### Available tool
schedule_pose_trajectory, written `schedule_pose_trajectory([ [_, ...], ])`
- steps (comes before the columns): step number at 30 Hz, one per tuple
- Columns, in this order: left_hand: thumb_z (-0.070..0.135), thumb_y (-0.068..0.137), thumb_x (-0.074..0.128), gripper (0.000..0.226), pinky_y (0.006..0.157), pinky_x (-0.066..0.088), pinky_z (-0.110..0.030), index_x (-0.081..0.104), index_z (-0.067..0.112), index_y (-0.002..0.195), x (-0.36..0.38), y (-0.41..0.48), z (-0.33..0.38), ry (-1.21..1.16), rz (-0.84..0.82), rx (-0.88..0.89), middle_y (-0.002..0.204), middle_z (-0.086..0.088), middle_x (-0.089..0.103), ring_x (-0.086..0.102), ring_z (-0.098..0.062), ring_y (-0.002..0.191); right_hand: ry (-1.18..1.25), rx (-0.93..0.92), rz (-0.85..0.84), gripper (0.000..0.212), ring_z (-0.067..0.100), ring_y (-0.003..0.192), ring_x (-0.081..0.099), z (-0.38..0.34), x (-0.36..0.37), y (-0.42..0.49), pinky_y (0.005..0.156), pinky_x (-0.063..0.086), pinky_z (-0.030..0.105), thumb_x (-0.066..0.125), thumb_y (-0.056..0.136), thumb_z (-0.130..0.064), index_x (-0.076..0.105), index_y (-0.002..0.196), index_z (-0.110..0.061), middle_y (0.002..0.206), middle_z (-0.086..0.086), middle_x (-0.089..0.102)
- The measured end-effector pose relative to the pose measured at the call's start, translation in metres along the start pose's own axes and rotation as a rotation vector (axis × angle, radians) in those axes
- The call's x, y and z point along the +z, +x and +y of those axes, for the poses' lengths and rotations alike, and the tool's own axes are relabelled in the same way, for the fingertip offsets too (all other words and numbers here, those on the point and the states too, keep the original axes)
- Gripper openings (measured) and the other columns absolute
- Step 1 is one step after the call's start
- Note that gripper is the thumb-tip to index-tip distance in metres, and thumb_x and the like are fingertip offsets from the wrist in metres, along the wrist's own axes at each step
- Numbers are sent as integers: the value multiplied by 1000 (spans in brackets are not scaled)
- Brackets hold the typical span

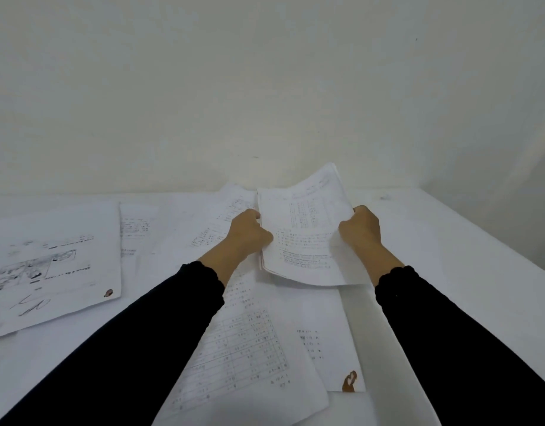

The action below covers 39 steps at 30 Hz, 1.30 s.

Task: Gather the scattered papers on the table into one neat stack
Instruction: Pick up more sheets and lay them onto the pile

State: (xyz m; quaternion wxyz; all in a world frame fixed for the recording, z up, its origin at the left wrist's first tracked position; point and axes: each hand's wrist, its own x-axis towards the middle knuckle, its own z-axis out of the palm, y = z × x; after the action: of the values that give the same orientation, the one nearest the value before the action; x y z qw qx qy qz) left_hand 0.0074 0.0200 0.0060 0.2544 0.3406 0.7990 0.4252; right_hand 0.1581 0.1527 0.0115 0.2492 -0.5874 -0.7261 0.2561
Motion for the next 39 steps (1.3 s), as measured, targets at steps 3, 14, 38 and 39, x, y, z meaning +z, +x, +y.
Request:
schedule_pose_trajectory([
  [3,3,78,67,35,84,50,-33,55,8,110,3,5,-5,83,-30,10,113,-11,56,55,-23,101,-47,31,-1,26,27,84,49,5,7,2,68,41,30,51,87,0,52,113,2,115,17,60],
  [14,10,80,68,47,82,45,-27,54,9,125,-22,-1,-21,103,35,25,120,-10,57,56,-21,99,-307,-36,36,44,31,122,41,-16,23,-21,97,37,38,54,88,-17,44,130,-8,131,14,43],
  [38,61,60,76,90,102,34,-39,43,24,135,-135,-56,-105,741,-59,-81,133,-6,39,29,-26,129,-521,-546,-587,98,28,133,25,-79,83,-133,106,27,42,71,62,-68,32,143,-27,144,6,29],
  [39,59,60,77,87,101,34,-39,44,25,133,-135,-56,-106,726,-59,-80,133,-6,38,29,-27,129,-520,-539,-586,100,28,133,24,-79,83,-133,105,28,43,71,61,-69,31,143,-28,144,6,29],
])
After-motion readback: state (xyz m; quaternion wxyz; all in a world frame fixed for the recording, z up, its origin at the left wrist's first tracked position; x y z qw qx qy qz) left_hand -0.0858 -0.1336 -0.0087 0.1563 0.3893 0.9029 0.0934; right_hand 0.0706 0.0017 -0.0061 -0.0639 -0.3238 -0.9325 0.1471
